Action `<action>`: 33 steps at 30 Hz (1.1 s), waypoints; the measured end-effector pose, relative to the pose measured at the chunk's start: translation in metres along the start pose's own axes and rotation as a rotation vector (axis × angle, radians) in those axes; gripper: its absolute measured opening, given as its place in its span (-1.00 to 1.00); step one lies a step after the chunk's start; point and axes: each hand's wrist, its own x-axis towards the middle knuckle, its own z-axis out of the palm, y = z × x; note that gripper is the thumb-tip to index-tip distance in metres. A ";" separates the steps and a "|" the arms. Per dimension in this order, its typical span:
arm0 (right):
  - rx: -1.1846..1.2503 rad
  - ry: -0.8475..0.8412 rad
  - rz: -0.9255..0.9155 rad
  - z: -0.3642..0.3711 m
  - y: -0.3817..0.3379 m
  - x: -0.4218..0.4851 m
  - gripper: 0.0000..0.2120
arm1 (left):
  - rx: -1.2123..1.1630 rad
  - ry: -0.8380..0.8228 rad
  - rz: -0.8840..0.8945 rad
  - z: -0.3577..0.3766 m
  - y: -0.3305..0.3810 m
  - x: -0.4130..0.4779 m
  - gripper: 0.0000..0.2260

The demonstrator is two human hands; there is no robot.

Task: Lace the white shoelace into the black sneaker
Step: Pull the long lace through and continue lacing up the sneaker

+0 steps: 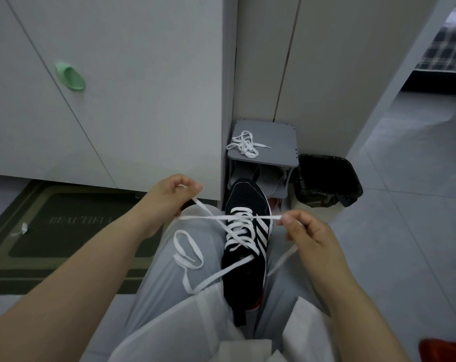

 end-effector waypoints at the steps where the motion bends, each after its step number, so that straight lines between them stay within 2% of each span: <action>1: -0.003 0.014 -0.002 -0.002 0.001 0.000 -0.83 | 0.148 0.004 0.055 -0.001 -0.004 0.003 -0.80; 8: -0.184 -0.082 -0.066 0.006 0.015 0.005 -0.85 | 0.833 -0.069 0.318 0.004 -0.013 0.009 -0.74; 10: -0.234 -0.110 -0.090 0.010 0.017 0.008 -0.84 | 0.796 -0.072 0.494 0.017 -0.004 0.000 -0.65; 12: -0.271 -0.148 -0.136 0.015 0.016 0.009 -0.80 | 0.609 -0.169 0.600 0.035 0.009 -0.015 -0.66; 14: -0.288 -0.188 -0.178 0.019 0.016 0.009 -0.74 | 0.458 -0.360 0.524 0.053 0.018 -0.031 -0.71; 16: -0.276 -0.215 -0.179 0.020 0.016 0.009 -0.73 | 0.476 -0.439 0.468 0.064 0.018 -0.038 -0.70; 19: -0.262 -0.200 -0.161 0.012 0.017 0.009 -0.80 | 0.562 -0.347 0.474 0.053 0.015 -0.037 -0.76; 22: -0.303 -0.213 -0.124 0.004 0.018 0.007 -0.78 | 0.606 -0.266 0.478 0.029 0.016 -0.038 -0.83; 28: -0.445 -0.269 -0.075 0.007 0.024 0.005 -0.79 | 0.805 -0.208 0.369 -0.005 0.003 -0.043 -0.86; 30: -0.465 -0.260 -0.053 0.014 0.023 0.004 -0.81 | 0.914 -0.192 0.397 -0.003 -0.002 -0.043 -0.83; 33: -0.377 -0.226 0.000 0.032 0.019 -0.002 -0.81 | 0.845 -0.196 0.529 0.015 -0.003 -0.048 -0.63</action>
